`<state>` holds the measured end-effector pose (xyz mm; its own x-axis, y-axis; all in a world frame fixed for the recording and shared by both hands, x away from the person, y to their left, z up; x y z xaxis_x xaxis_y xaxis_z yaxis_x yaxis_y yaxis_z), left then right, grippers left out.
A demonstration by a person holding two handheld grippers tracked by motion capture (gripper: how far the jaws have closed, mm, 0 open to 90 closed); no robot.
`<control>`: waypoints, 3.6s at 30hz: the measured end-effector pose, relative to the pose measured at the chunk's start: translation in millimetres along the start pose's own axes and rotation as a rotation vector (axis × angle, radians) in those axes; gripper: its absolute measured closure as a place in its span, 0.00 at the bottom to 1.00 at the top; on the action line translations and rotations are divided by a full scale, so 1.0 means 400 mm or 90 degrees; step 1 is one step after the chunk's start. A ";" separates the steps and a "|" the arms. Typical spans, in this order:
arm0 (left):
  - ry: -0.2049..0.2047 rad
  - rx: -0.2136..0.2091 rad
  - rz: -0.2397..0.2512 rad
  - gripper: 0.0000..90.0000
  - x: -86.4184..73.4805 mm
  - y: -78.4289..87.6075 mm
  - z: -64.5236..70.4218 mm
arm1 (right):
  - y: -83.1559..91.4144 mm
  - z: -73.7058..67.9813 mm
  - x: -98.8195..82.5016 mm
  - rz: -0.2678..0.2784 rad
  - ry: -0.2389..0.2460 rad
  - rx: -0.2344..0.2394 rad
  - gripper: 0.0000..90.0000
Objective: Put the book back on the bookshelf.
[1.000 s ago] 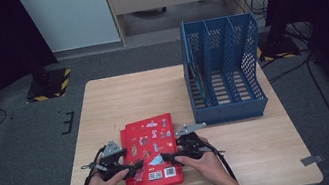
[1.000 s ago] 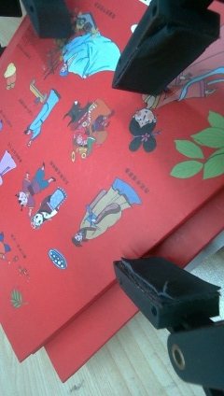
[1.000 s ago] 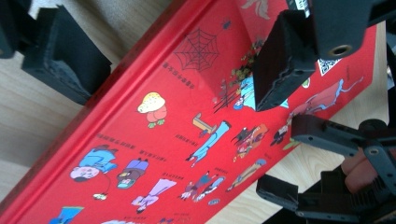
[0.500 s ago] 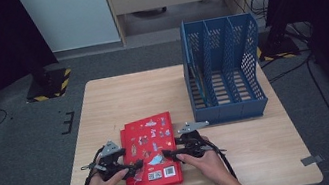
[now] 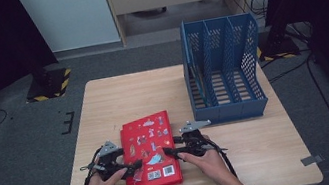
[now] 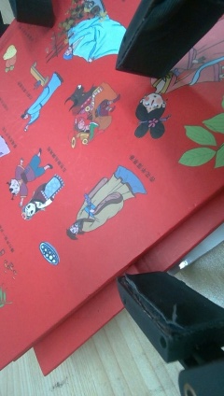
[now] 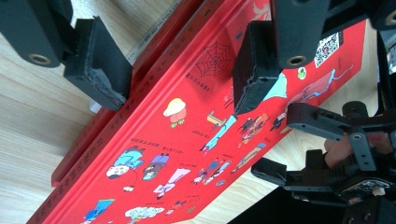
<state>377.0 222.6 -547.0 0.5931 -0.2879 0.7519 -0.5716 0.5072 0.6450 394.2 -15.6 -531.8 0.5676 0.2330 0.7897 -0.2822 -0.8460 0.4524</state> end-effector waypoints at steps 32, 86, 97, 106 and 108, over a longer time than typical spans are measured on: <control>0.013 -0.025 0.012 0.00 0.003 0.006 -0.005 | -0.053 -0.014 0.034 -0.042 -0.026 0.057 0.34; 0.028 -0.069 -0.019 0.00 -0.021 0.008 -0.036 | -0.080 -0.007 0.023 -0.101 -0.018 0.095 0.26; 0.027 -0.035 0.014 0.22 0.012 0.029 -0.035 | -0.083 -0.007 0.025 -0.094 -0.026 0.098 0.26; 0.011 -0.018 0.026 0.27 0.027 0.039 -0.031 | -0.089 -0.007 0.031 -0.093 -0.015 0.088 0.24; 0.014 -0.018 0.036 0.29 0.033 0.043 -0.031 | -0.088 -0.008 0.034 -0.090 -0.016 0.083 0.24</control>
<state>382.0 237.8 -527.6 0.5728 -0.2409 0.7835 -0.5886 0.5444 0.5977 409.4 18.8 -535.8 0.6145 0.3436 0.7102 -0.0957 -0.8610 0.4995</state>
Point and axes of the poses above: each handheld gripper's, and its own axes: y roughly backward along the jaws, x roughly out of its top, z roughly to its right, the point moved 5 cm from there along -y, roughly forward along the jaws, and after that the axes turned 8 degrees about x, right-handed, at the moved point
